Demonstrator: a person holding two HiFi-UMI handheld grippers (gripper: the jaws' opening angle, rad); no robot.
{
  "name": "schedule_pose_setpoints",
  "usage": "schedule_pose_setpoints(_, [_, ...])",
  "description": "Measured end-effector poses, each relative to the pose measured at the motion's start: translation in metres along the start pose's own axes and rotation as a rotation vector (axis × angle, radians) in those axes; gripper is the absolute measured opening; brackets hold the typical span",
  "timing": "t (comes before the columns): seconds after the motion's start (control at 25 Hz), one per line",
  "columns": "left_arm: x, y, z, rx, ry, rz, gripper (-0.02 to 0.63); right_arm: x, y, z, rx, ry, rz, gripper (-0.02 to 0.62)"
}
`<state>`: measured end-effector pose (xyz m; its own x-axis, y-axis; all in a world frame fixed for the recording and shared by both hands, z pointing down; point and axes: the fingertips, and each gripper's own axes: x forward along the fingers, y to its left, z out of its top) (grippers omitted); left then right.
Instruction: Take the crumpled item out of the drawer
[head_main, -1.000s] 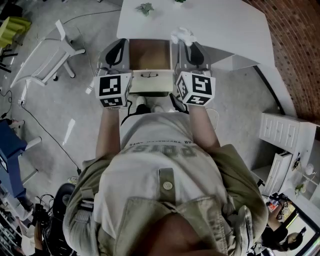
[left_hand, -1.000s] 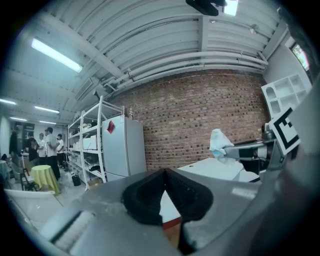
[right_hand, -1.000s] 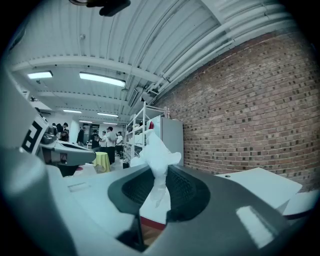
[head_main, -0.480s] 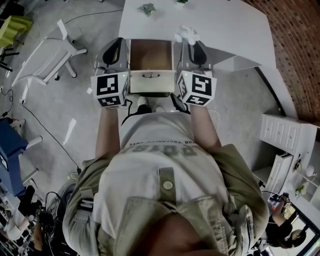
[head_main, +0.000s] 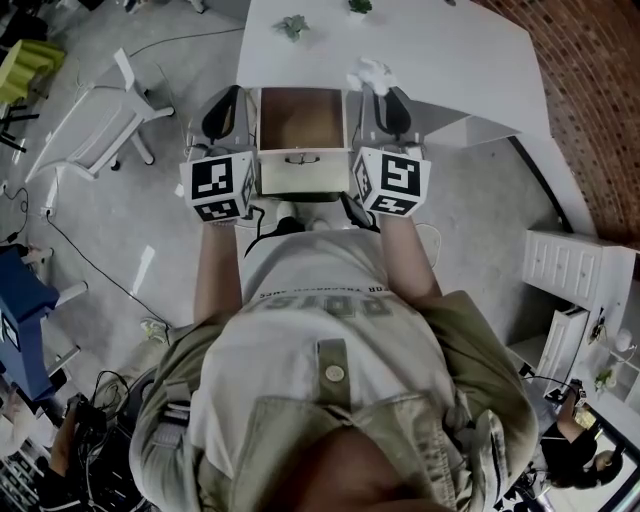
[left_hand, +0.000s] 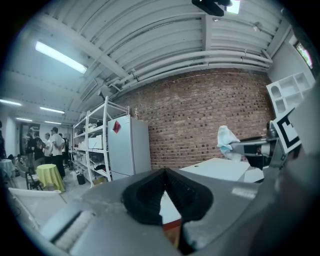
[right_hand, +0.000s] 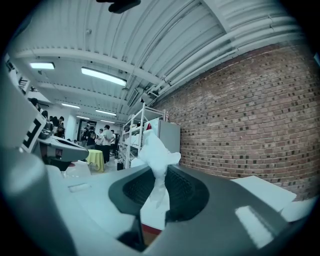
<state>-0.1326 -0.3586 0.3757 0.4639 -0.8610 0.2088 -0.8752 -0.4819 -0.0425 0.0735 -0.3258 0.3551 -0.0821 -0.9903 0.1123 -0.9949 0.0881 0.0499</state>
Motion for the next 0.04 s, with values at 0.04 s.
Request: schedule_pose_setpoints(0.04, [0.0005, 0.0005, 0.0000, -0.001, 0.000, 0.001, 0.008, 0.0007, 0.0004, 0.0004, -0.003, -0.001, 0.001, 0.065])
